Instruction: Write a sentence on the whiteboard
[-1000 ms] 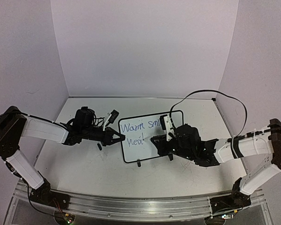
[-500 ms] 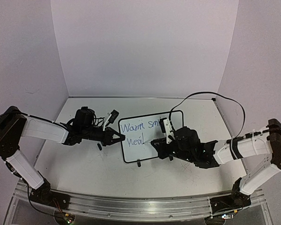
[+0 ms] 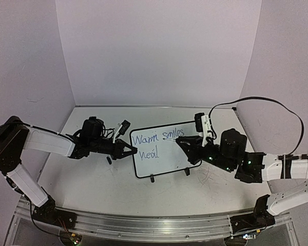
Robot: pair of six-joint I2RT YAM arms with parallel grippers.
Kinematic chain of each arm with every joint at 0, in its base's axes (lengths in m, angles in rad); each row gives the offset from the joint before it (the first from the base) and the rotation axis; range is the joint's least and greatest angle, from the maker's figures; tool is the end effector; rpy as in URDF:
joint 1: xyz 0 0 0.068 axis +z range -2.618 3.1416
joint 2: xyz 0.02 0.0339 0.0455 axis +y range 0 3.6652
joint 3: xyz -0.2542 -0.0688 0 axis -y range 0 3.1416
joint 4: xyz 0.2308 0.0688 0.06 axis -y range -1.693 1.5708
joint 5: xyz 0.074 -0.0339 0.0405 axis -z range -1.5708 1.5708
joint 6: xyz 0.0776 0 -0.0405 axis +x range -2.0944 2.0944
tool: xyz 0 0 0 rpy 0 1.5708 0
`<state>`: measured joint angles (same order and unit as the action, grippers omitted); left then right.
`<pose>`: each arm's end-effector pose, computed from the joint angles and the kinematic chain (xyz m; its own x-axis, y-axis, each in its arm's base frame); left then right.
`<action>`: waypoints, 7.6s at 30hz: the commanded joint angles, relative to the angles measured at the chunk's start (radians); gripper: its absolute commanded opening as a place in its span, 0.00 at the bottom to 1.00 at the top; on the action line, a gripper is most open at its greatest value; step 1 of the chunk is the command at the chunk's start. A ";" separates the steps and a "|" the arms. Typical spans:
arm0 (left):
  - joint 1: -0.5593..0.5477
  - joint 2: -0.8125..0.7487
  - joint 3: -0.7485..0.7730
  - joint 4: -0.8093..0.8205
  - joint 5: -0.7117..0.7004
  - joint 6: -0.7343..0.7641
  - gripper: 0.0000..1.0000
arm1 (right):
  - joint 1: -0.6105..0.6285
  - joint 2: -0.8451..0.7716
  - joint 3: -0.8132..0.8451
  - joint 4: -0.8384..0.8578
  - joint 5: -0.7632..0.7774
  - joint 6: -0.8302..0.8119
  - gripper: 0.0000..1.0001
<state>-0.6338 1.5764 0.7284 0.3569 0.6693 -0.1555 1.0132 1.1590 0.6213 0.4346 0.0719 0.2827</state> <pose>0.2439 -0.2390 0.1707 -0.5156 0.2282 -0.8259 0.8355 0.3475 -0.4256 0.1623 0.2498 0.2642 -0.2778 0.0803 -0.9573 -0.7612 0.5894 0.2704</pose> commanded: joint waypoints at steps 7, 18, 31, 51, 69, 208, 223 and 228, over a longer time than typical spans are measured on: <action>0.017 -0.001 -0.013 -0.024 -0.163 0.057 0.00 | -0.017 -0.009 0.059 -0.105 0.163 -0.186 0.00; 0.017 0.014 -0.019 -0.024 -0.186 0.036 0.00 | -0.016 -0.074 -0.001 -0.102 0.312 -0.199 0.00; 0.016 -0.001 -0.021 -0.030 -0.192 0.036 0.00 | -0.016 0.027 0.064 -0.149 0.160 -0.157 0.00; 0.011 0.006 -0.008 -0.036 -0.191 0.050 0.00 | 0.063 0.136 0.097 -0.174 0.133 -0.072 0.00; 0.010 -0.006 -0.015 -0.042 -0.190 0.056 0.00 | 0.031 0.131 0.047 -0.101 0.104 -0.131 0.00; 0.007 -0.010 0.015 -0.074 -0.180 0.067 0.00 | -0.052 0.219 -0.018 -0.006 0.136 0.057 0.00; 0.007 -0.005 0.021 -0.079 -0.177 0.067 0.00 | -0.066 0.160 -0.066 0.008 0.212 0.111 0.00; 0.007 -0.007 0.021 -0.081 -0.177 0.065 0.00 | -0.074 0.161 -0.070 0.064 0.192 0.111 0.00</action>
<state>-0.6361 1.5753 0.7315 0.3397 0.6509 -0.1478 0.9568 1.3380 0.5593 0.4248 0.2305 0.3816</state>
